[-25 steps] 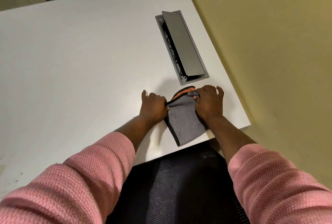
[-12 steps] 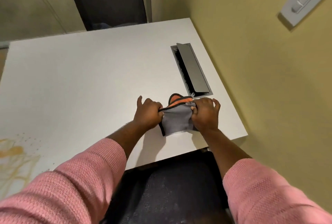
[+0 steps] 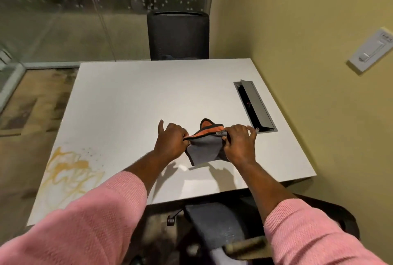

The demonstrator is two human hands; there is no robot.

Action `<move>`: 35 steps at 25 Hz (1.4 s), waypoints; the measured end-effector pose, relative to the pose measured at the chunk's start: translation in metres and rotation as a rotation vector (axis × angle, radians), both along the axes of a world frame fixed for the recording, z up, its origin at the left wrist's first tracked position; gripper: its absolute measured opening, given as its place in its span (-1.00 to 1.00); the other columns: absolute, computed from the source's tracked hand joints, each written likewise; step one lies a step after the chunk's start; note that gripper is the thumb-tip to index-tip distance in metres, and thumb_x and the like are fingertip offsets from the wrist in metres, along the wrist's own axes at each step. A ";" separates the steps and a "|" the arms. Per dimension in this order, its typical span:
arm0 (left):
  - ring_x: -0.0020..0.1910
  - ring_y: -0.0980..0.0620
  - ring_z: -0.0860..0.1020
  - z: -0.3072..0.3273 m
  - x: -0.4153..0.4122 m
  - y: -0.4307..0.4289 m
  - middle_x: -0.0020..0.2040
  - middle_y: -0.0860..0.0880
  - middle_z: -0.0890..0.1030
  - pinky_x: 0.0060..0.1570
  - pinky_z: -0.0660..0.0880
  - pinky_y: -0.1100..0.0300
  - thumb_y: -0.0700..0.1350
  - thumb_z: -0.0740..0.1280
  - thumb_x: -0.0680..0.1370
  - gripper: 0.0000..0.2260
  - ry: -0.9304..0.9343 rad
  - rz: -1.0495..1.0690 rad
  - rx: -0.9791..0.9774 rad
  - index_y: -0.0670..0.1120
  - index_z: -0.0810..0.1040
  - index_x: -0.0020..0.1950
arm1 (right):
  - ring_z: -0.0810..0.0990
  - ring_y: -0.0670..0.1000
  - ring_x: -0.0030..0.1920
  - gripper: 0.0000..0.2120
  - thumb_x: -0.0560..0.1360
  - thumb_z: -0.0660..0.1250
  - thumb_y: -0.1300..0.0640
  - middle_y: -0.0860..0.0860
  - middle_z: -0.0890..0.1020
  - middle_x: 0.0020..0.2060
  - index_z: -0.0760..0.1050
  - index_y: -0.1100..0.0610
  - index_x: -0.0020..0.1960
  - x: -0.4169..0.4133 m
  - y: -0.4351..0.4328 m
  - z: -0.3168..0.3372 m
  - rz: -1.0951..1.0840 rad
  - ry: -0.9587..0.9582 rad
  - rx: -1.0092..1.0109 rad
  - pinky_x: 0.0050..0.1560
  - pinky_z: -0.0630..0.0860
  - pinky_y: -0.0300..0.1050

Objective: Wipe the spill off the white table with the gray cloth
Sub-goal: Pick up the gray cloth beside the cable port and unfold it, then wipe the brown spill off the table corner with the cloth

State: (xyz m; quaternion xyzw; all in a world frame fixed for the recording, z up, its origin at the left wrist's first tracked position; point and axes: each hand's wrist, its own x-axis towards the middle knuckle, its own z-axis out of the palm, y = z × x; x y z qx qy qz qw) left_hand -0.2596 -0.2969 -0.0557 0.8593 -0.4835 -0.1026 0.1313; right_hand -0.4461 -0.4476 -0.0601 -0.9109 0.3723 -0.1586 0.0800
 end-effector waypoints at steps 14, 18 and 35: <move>0.19 0.01 0.47 0.005 0.094 0.302 -0.13 0.05 0.61 0.58 -0.16 -0.19 0.00 0.31 0.48 -0.82 -0.010 0.159 -0.048 -0.04 0.67 -0.12 | 0.55 0.14 0.21 -0.78 0.44 0.37 0.23 0.05 0.66 0.01 0.63 0.09 0.08 0.123 0.251 0.005 0.333 0.036 0.054 0.45 0.12 0.16; 0.21 -0.01 0.46 -0.004 0.100 0.347 -0.11 0.05 0.61 0.57 -0.18 -0.17 0.04 0.30 0.47 -0.79 0.024 0.217 -0.023 -0.04 0.68 -0.12 | 0.55 0.14 0.23 -0.76 0.43 0.37 0.21 0.04 0.66 0.02 0.62 0.08 0.09 0.139 0.285 -0.005 0.406 0.103 0.066 0.44 0.10 0.10; 0.30 -0.08 0.47 -0.130 0.118 0.367 0.06 -0.02 0.61 0.59 -0.13 -0.26 -0.02 0.36 0.53 -0.83 0.128 0.487 0.080 -0.08 0.64 0.03 | 0.56 0.20 0.19 -0.83 0.55 0.31 0.07 0.08 0.67 0.01 0.60 0.09 0.08 0.205 0.280 -0.136 0.603 0.400 0.157 0.33 0.23 0.10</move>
